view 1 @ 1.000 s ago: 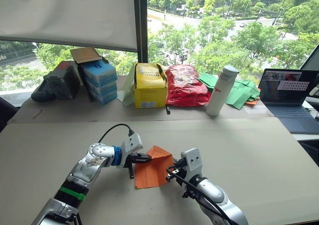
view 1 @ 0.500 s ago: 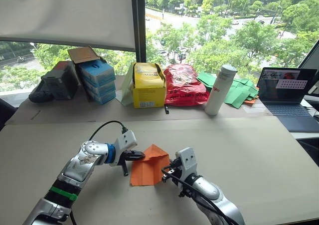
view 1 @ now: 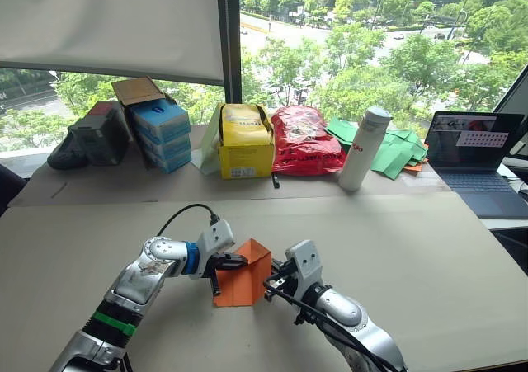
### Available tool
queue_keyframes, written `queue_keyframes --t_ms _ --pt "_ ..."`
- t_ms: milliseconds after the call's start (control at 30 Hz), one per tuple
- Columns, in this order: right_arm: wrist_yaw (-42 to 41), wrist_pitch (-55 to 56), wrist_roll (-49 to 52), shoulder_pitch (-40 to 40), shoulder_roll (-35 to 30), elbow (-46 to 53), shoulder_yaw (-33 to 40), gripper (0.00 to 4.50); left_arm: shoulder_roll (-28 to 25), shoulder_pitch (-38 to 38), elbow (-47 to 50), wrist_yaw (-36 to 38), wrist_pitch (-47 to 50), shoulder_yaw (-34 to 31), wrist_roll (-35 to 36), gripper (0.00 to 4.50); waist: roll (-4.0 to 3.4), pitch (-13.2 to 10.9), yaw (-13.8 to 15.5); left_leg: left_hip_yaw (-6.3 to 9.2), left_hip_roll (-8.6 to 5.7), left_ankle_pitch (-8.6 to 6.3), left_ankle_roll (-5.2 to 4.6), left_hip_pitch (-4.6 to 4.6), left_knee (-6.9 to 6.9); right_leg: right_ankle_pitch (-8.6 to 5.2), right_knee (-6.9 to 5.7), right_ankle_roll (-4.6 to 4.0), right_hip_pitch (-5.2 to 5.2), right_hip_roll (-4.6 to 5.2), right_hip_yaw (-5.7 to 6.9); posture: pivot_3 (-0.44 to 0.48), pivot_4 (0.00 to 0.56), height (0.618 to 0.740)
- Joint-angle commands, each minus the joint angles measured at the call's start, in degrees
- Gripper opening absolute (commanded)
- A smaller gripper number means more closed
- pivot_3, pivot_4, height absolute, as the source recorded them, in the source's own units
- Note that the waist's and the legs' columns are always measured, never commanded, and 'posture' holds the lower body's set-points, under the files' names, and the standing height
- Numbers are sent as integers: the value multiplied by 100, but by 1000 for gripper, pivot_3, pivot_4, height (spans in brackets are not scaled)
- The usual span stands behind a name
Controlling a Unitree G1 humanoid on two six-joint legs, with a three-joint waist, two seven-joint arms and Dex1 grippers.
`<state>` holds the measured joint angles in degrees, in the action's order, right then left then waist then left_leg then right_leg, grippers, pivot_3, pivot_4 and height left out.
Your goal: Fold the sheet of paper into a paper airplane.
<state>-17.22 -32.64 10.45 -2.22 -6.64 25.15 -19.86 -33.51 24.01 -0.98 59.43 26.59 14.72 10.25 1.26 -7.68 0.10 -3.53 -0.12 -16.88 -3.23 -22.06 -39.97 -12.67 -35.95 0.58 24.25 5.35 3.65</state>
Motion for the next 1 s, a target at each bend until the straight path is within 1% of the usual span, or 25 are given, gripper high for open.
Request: queue_keyframes --t_ms 33,167,400,533,733,867,1000 --pt "-174 -238 187 -193 -21 464 -121 0 54 82 -107 36 -100 78 -67 50 0 0 0 0 0 0 0 0 0 0 0 0 0 0 0 0 150 740" --pt "-226 -363 194 -341 -20 388 -176 0 117 104 -142 57 -105 91 -71 50 0 0 16 0 -1 -1 -1 0 -2 0 -1 0 -1 0 1 0 150 740" --pt "-216 -139 27 -657 31 -324 -208 0 237 115 -131 26 -9 21 -28 50 0 0 42 0 -3 -1 -2 -1 -9 0 -3 0 -3 0 2 0 150 740" --pt "-313 -36 -69 -818 53 -632 -344 0 22 -16 -16 -4 79 -199 -3 50 0 0 24 -1 -3 -1 -2 -1 -9 0 -3 0 -1 -1 1 0 150 740" --pt "-400 -10 -154 -874 40 -803 -485 0 -260 -159 113 -94 192 -503 67 50 0 0 -33 0 1 1 2 0 -6 0 -6 -1 1 -4 0 0 150 740" --pt "-488 1 -184 -905 47 -868 -547 0 -307 -240 213 -167 270 -590 106 50 0 0 -49 0 0 2 4 -1 -8 0 -6 -1 1 -1 0 0 150 740" --pt "-552 -57 -251 -957 24 -989 -583 0 -461 -230 284 -246 349 -810 164 50 0 0 -62 0 0 7 13 -1 -7 0 -6 -1 1 -1 0 0 150 740"
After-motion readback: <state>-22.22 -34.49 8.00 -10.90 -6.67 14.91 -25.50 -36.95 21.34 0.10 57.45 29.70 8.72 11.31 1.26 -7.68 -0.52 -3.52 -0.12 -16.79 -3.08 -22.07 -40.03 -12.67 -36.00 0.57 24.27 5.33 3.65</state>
